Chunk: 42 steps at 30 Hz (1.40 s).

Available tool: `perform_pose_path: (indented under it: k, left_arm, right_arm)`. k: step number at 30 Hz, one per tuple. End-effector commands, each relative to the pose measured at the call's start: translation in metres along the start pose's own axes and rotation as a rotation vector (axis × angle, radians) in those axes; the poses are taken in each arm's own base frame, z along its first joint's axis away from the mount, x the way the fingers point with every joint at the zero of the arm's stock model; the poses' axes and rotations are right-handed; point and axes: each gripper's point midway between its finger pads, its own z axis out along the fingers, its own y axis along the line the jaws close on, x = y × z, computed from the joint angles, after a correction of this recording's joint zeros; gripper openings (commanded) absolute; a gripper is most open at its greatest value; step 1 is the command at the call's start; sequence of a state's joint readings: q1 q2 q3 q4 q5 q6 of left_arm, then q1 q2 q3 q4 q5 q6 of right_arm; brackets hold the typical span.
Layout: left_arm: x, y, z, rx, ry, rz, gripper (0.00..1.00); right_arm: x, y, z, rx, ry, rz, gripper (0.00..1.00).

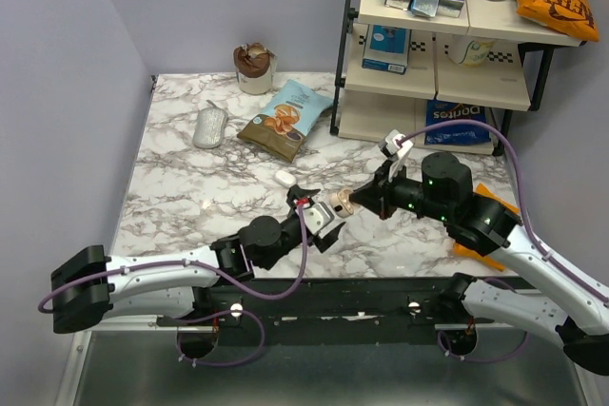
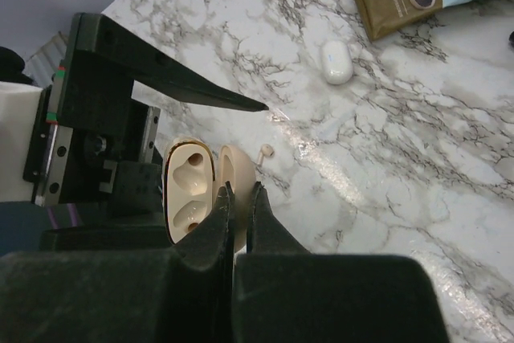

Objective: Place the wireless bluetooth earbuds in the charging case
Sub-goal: Open the charging case.

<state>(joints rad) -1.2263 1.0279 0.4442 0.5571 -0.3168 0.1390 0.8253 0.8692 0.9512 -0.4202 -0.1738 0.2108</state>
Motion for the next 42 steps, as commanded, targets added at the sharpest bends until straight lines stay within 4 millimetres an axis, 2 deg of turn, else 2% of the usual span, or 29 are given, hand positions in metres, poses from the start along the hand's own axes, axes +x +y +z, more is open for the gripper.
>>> perform_pose_path:
  k: [1, 3, 5, 8, 9, 11, 13, 15, 22, 33, 37, 42]
  left_arm:
    - [-0.041, -0.008, -0.016, 0.147, -0.031, -0.056, 0.99]
    - [-0.053, -0.022, -0.029, 0.315, -0.045, -0.127, 0.99]
    - [-0.069, -0.023, -0.042, 0.399, -0.071, -0.192, 0.99]
    - [-0.080, -0.026, -0.055, 0.521, -0.083, -0.261, 0.98]
    - [-0.081, -0.033, -0.061, 0.581, -0.079, -0.269, 0.97]
    - [-0.080, -0.030, -0.060, 0.600, -0.063, -0.280, 0.96]
    - [-0.075, -0.037, -0.062, 0.660, -0.026, -0.290, 0.94]
    - [-0.078, -0.039, -0.062, 0.686, -0.024, -0.284, 0.92]
    - [-0.073, -0.043, -0.051, 0.727, 0.007, -0.256, 0.87]
    - [-0.076, -0.044, -0.036, 0.742, 0.006, -0.291, 0.74]
    - [-0.079, -0.043, -0.032, 0.734, -0.009, -0.289, 0.66]
    - [-0.083, -0.039, -0.032, 0.714, -0.020, -0.279, 0.65]
  right_arm:
    - [-0.009, -0.006, -0.013, 0.039, -0.015, -0.173, 0.01]
    - [-0.011, -0.009, -0.017, 0.055, -0.047, -0.282, 0.01]
    - [-0.024, -0.004, -0.024, 0.039, -0.116, -0.334, 0.01]
    - [-0.038, 0.008, -0.032, -0.010, -0.180, -0.391, 0.01]
    - [-0.041, 0.009, -0.033, -0.018, -0.189, -0.413, 0.01]
    - [-0.045, 0.016, -0.034, -0.047, -0.200, -0.443, 0.01]
    - [-0.043, 0.021, -0.031, -0.068, -0.182, -0.470, 0.01]
    - [-0.045, 0.025, -0.030, -0.079, -0.176, -0.483, 0.01]
    - [-0.039, 0.041, -0.025, -0.151, -0.143, -0.508, 0.01]
    - [-0.030, 0.045, -0.010, -0.161, -0.111, -0.506, 0.01]
    - [-0.029, 0.047, -0.008, -0.169, -0.101, -0.512, 0.01]
    - [-0.026, 0.043, -0.005, -0.151, -0.079, -0.524, 0.01]
